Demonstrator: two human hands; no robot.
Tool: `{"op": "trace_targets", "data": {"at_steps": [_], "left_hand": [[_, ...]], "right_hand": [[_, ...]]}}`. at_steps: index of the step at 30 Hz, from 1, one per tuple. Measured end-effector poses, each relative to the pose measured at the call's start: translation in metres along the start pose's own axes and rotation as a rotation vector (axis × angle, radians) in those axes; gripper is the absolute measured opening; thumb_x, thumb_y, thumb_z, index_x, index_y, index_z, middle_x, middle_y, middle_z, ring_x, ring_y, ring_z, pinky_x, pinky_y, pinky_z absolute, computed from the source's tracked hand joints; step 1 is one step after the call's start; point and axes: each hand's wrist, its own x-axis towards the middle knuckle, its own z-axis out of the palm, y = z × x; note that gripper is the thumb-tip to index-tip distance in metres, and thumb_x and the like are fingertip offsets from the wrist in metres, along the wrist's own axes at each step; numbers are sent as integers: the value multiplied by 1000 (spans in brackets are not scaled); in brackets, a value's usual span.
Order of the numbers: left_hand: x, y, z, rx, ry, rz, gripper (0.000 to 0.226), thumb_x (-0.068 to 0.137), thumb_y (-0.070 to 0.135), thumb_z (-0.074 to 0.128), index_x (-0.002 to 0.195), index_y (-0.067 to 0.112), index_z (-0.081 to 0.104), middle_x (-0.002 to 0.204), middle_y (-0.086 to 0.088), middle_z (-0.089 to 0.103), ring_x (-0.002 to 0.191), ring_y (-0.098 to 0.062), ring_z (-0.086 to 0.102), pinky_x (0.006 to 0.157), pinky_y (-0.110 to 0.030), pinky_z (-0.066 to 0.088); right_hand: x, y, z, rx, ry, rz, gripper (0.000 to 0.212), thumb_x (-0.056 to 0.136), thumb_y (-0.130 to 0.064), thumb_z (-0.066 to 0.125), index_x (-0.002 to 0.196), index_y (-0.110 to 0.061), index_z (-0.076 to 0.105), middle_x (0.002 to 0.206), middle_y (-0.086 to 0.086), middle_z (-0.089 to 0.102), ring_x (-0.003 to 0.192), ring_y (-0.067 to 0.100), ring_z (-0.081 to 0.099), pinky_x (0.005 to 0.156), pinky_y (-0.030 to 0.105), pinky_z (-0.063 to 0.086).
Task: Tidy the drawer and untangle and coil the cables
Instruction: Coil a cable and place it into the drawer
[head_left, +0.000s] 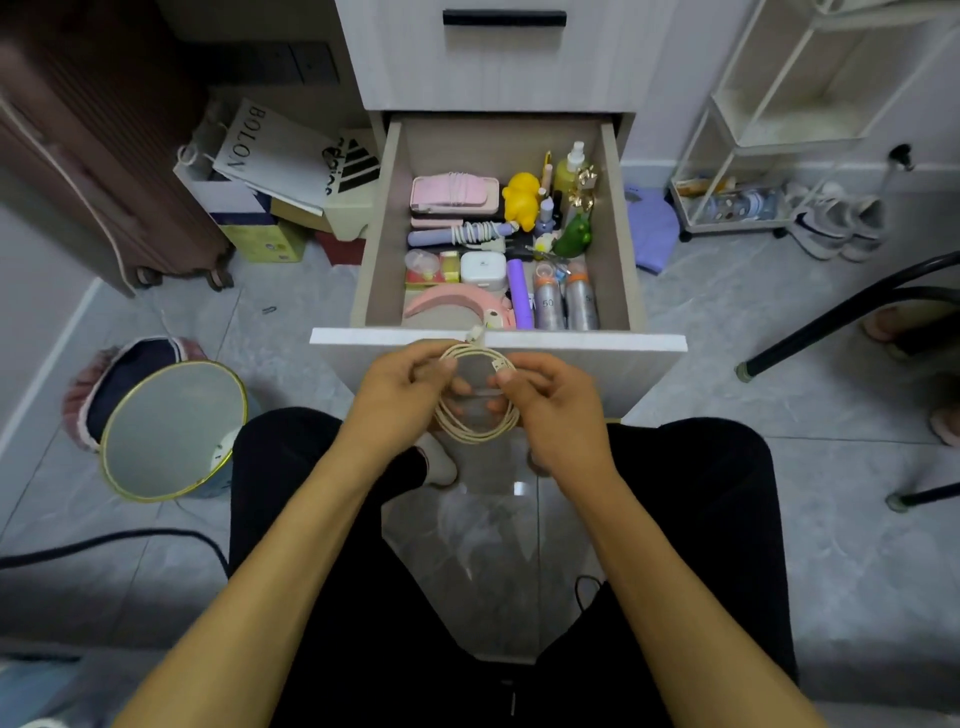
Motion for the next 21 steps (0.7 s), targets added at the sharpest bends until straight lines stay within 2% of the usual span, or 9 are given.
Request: {"op": "trace_targets", "data": {"at_steps": [2,4,8,11,12,14,15,18,21], "left_hand": [[20,17,-10,39,-40,-26,24,99,5,52,113,18,66,72,-8,70,57,-16,66,56,-29,56],[40,30,-18,104,-96,-70,30,98,7,53,117,26,64,71,-6,72,63,-20,67,61,-36,57],[91,47,-28,253,-162,-87,35,97,5,51,112,33,66,75,-9,74,61,-15,63,57,-31,56],[129,49,-28,473,-135,-48,37,91,1,52,108,27,71,76,-4,73,66,-23,68,65,-36,60],[142,47,-27,548,-134,-52,36,89,1,52,105,27,72,76,-1,72,69,-24,68,63,-35,60],[159,40,-25,678,-165,-98,30,91,6,55,99,29,72,76,0,70,62,-20,65,50,-26,54],[168,35,-26,722,-184,-128,28,92,8,55,97,29,73,76,-1,70,59,-17,63,47,-22,50],[201,23,-20,882,-232,-196,25,90,9,58,105,23,72,93,-6,70,72,-20,63,59,-24,50],[223,14,-12,1080,-244,-263,39,88,9,62,127,13,59,119,-12,63,90,-25,58,79,-29,49]], "right_hand": [[21,-14,-1,-95,-41,-49,18,91,-8,64,87,-25,67,80,5,74,72,25,71,76,43,58],[41,-24,-1,-189,-80,-75,18,90,-11,66,84,-28,68,82,5,75,78,23,71,80,44,58],[90,-38,3,-295,-94,-88,19,89,-15,68,80,-32,67,81,1,75,82,18,71,83,39,56],[126,-40,9,-425,-104,-52,12,87,-17,69,79,-25,68,79,11,74,75,24,67,74,36,54],[139,-39,12,-461,-112,-18,8,87,-18,71,80,-21,69,77,9,72,69,22,64,68,31,53],[158,-34,18,-558,-153,43,6,85,-20,73,82,-17,69,69,4,66,54,14,56,51,18,47],[168,-31,21,-612,-184,58,6,85,-21,73,83,-16,70,65,1,63,51,12,53,48,16,44],[202,-15,31,-732,-284,88,8,84,-20,74,82,-13,71,62,0,61,57,15,55,66,27,52],[222,2,35,-871,-396,123,19,85,-20,73,98,-6,74,85,14,71,78,26,66,81,37,56]]}}
